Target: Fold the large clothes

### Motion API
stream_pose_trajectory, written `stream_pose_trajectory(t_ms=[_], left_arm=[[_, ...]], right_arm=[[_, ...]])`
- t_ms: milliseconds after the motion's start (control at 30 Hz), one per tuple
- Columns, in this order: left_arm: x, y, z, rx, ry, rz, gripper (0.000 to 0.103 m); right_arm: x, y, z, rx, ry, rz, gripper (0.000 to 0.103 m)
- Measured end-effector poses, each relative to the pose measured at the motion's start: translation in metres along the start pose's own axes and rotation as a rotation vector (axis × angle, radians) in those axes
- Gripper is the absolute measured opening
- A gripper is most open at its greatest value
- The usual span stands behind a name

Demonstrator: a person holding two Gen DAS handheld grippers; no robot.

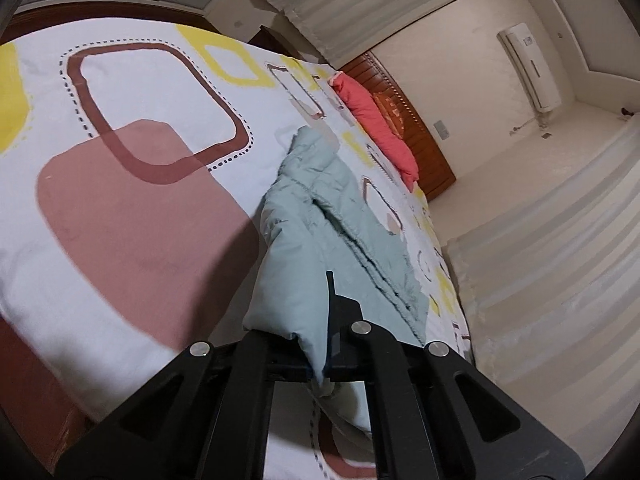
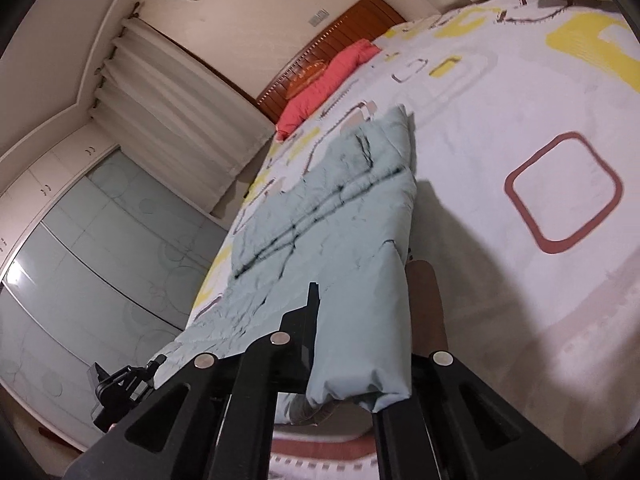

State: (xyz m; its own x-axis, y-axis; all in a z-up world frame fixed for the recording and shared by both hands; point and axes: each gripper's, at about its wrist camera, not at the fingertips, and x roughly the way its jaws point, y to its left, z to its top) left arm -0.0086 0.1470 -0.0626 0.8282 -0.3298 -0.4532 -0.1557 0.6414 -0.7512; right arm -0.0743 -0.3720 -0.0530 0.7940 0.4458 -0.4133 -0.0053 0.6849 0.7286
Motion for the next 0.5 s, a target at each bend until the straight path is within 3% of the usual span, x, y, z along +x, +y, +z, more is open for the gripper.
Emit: stream_pose_trajectory(t_ms=[233,500], left_arm=[[-0.038,-0.027,0.000,0.085,-0.036,-0.043,0.002],[0.027,-0.056,0.045,0.131,-0.066,-0.043,0.002]], right_arm=[[-0.021,0.011,0.001,-0.003,-0.031,0.027,0.003],[0.036,0.016,0.063,-0.016,-0.026,0.024,0.003]])
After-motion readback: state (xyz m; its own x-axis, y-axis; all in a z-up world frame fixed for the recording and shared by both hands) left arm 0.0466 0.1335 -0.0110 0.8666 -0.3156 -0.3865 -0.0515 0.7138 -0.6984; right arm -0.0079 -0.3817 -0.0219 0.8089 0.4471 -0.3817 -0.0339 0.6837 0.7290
